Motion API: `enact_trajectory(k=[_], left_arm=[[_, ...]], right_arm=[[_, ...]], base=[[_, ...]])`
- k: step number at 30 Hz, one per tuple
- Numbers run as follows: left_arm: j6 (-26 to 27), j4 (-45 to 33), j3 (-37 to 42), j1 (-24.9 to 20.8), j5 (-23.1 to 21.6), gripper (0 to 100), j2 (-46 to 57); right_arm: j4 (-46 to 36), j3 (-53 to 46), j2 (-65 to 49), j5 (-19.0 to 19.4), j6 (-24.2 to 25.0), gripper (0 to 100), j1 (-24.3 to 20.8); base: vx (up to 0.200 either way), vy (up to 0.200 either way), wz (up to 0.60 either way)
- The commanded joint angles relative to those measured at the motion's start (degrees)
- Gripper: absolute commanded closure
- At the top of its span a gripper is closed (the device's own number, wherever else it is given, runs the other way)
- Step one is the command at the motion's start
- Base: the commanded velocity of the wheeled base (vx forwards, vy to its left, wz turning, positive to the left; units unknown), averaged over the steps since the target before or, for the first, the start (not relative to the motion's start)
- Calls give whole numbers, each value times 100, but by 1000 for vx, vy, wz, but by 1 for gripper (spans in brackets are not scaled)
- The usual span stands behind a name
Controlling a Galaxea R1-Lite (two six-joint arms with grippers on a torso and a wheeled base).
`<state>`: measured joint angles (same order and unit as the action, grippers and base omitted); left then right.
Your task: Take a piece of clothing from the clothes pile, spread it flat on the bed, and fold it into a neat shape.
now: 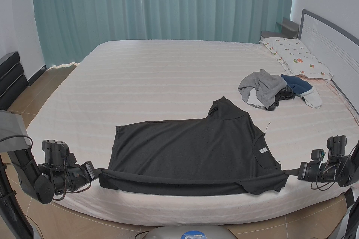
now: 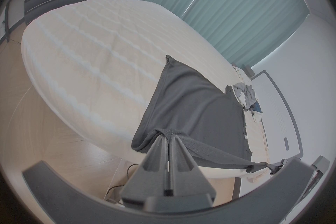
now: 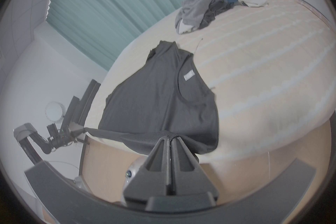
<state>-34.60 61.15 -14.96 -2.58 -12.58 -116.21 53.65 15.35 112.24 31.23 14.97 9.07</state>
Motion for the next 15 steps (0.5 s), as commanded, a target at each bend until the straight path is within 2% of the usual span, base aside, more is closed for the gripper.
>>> enact_trajectory(k=[1,10,15], left_arm=[[-47,29,-165,-32,45,100,-262],[-56,20,-86,-40,54,100,-121],[6,-323,-42,-32,80,100,275]], right_arm=[[-21,364,96,-3,111,100,-37],[58,364,9,50,138,100,-90],[49,161,-273,155,164,100,-151]], base=[[0,0,0],[0,0,0],[0,0,0]])
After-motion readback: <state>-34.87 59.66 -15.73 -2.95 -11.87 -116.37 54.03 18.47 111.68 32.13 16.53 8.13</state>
